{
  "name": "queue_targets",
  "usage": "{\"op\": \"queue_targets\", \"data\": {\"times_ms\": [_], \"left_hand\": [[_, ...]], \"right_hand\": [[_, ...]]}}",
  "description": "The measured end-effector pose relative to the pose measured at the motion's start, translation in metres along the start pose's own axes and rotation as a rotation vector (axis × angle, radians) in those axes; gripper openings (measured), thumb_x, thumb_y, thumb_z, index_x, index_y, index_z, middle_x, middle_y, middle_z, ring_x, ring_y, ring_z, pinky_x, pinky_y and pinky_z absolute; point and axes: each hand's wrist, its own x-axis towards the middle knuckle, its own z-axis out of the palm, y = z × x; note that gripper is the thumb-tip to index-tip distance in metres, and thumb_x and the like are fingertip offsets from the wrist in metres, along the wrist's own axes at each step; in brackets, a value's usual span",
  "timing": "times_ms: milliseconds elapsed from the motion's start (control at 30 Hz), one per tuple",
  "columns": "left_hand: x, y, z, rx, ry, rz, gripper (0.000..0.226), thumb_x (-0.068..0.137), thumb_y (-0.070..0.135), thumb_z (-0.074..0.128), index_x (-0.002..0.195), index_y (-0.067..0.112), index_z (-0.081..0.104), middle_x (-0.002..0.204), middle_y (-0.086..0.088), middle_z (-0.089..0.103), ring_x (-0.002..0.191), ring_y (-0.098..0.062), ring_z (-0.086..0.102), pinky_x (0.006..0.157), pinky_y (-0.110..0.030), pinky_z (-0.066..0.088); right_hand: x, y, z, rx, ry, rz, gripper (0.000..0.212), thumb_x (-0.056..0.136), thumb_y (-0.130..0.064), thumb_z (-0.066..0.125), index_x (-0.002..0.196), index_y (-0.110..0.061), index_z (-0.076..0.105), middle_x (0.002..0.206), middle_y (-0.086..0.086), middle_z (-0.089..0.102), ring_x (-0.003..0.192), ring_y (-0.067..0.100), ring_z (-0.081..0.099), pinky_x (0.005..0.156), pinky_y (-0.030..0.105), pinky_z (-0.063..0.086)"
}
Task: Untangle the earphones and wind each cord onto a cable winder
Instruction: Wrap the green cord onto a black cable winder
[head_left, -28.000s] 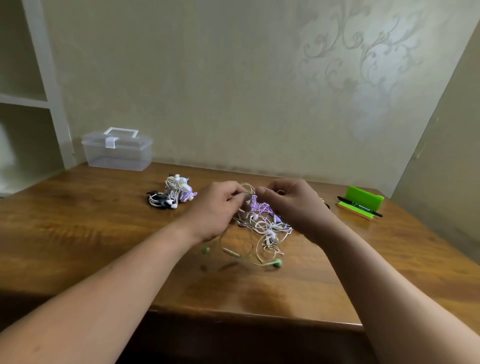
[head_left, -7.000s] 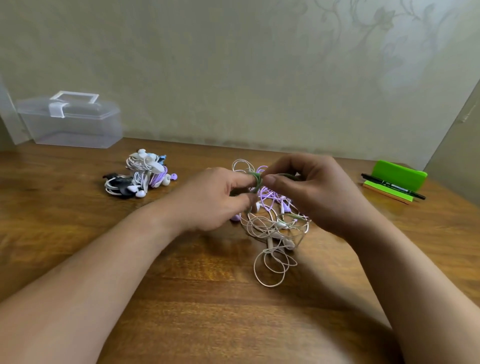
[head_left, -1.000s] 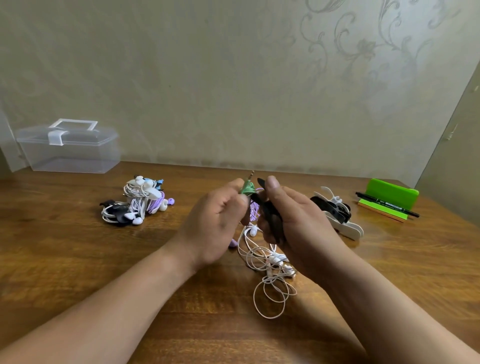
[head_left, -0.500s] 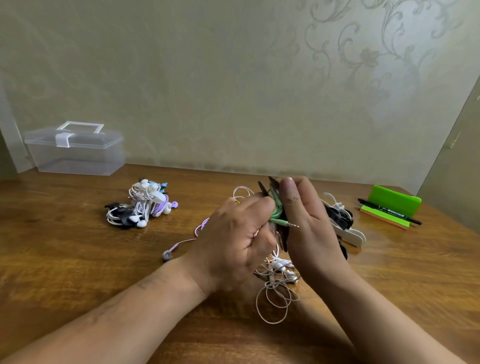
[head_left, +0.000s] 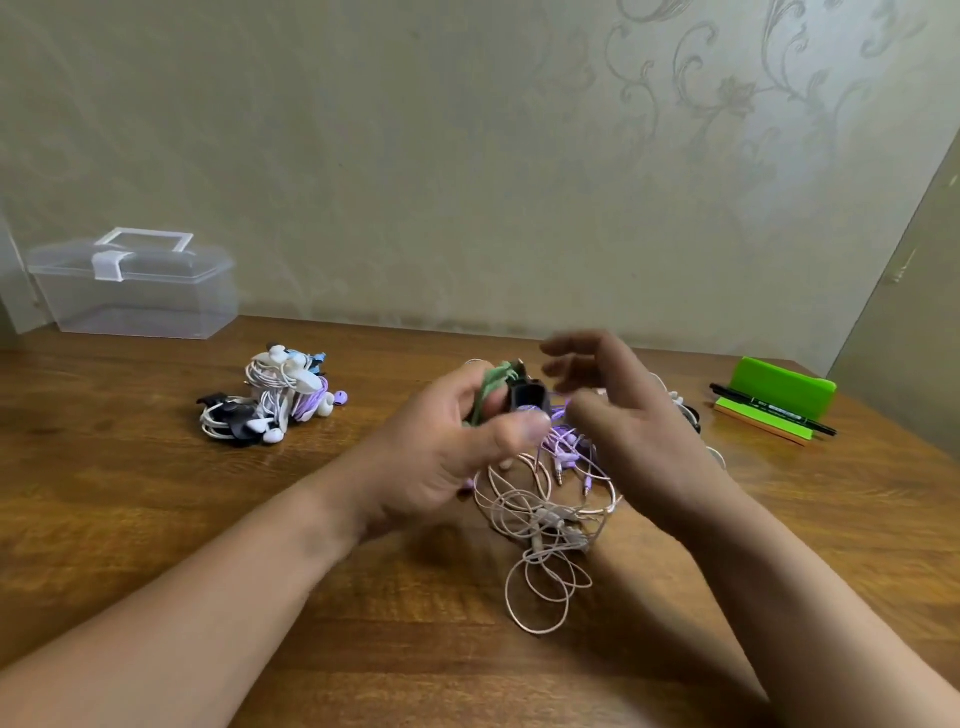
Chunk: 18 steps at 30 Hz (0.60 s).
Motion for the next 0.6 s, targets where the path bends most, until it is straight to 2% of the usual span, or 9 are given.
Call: {"op": "queue_targets", "data": {"times_ms": [33,67,100,167,233,367,433,500,600], "left_hand": [[0.001,-0.001,-0.004,-0.053,-0.002,-0.003,0.031,0.086,0.038,0.074,0.107,0.018,0.065,0.075,0.006,0.057,0.068,-0.011,0.052,0.067,-0.037,0.039],[0.002,-0.001,-0.006,-0.11,-0.014,-0.004,0.024,0.083,0.041,0.074,0.1,0.024,0.068,0.07,0.006,0.052,0.064,-0.012,0.047,0.065,-0.039,0.035],[0.003,-0.001,-0.008,-0.168,-0.029,-0.007,0.02,0.082,0.041,0.074,0.096,0.028,0.07,0.069,0.006,0.049,0.062,-0.011,0.043,0.064,-0.039,0.032],[0.002,-0.002,-0.01,-0.232,-0.041,-0.022,0.021,0.082,0.039,0.072,0.1,0.029,0.073,0.073,0.004,0.051,0.062,-0.01,0.04,0.063,-0.037,0.028],[0.001,-0.002,-0.011,-0.252,-0.053,-0.039,0.017,0.089,0.034,0.068,0.103,0.026,0.075,0.077,0.004,0.053,0.066,-0.012,0.042,0.063,-0.036,0.028],[0.001,-0.002,-0.009,-0.279,-0.091,-0.074,0.021,0.095,0.029,0.052,0.095,0.027,0.073,0.079,-0.001,0.039,0.067,-0.016,0.033,0.069,-0.044,0.014],[0.001,-0.003,-0.009,-0.229,-0.091,-0.105,0.02,0.094,0.029,0.05,0.095,0.016,0.066,0.078,-0.001,0.038,0.065,-0.017,0.032,0.07,-0.046,0.013],[0.002,-0.005,-0.008,-0.204,-0.099,-0.129,0.022,0.092,0.027,0.049,0.102,0.009,0.053,0.075,-0.001,0.04,0.064,-0.016,0.033,0.066,-0.041,0.018],[0.002,-0.004,-0.007,-0.264,-0.13,-0.143,0.03,0.093,0.026,0.049,0.115,0.007,0.053,0.074,-0.001,0.044,0.063,-0.012,0.038,0.061,-0.031,0.027]], "right_hand": [[-0.002,-0.001,-0.003,-0.098,-0.065,-0.089,0.05,0.083,-0.014,0.061,0.129,-0.033,0.058,0.122,-0.02,0.066,0.12,-0.005,0.058,0.09,0.016,0.049],[-0.004,-0.003,-0.003,-0.134,-0.138,-0.145,0.054,0.087,-0.01,0.069,0.133,-0.032,0.053,0.134,-0.019,0.061,0.132,-0.004,0.052,0.1,0.016,0.046],[-0.005,-0.004,-0.001,-0.138,-0.2,-0.182,0.054,0.091,-0.01,0.075,0.135,-0.03,0.051,0.141,-0.017,0.058,0.139,0.0,0.048,0.108,0.021,0.044],[-0.006,-0.004,0.003,-0.115,-0.243,-0.232,0.042,0.095,-0.024,0.076,0.13,-0.023,0.053,0.143,-0.012,0.06,0.14,0.01,0.052,0.115,0.04,0.043],[-0.008,-0.004,0.005,-0.033,-0.209,-0.235,0.029,0.099,-0.03,0.069,0.121,-0.017,0.057,0.138,-0.004,0.066,0.135,0.016,0.058,0.113,0.05,0.046],[-0.008,-0.005,0.013,0.137,-0.119,-0.153,0.012,0.103,-0.024,0.054,0.111,-0.015,0.055,0.126,0.003,0.073,0.117,0.021,0.069,0.102,0.049,0.054],[-0.008,-0.002,0.018,0.042,-0.069,-0.144,0.015,0.107,-0.031,0.053,0.105,-0.016,0.053,0.106,0.002,0.073,0.098,0.019,0.069,0.088,0.046,0.055],[-0.006,-0.001,0.02,-0.066,-0.062,-0.122,0.02,0.107,-0.039,0.055,0.102,-0.02,0.051,0.091,0.005,0.068,0.082,0.017,0.062,0.076,0.042,0.052],[-0.005,-0.001,0.016,-0.046,-0.131,-0.055,0.017,0.106,-0.044,0.054,0.114,-0.029,0.054,0.095,0.008,0.07,0.093,0.033,0.068,0.087,0.058,0.056]]}}
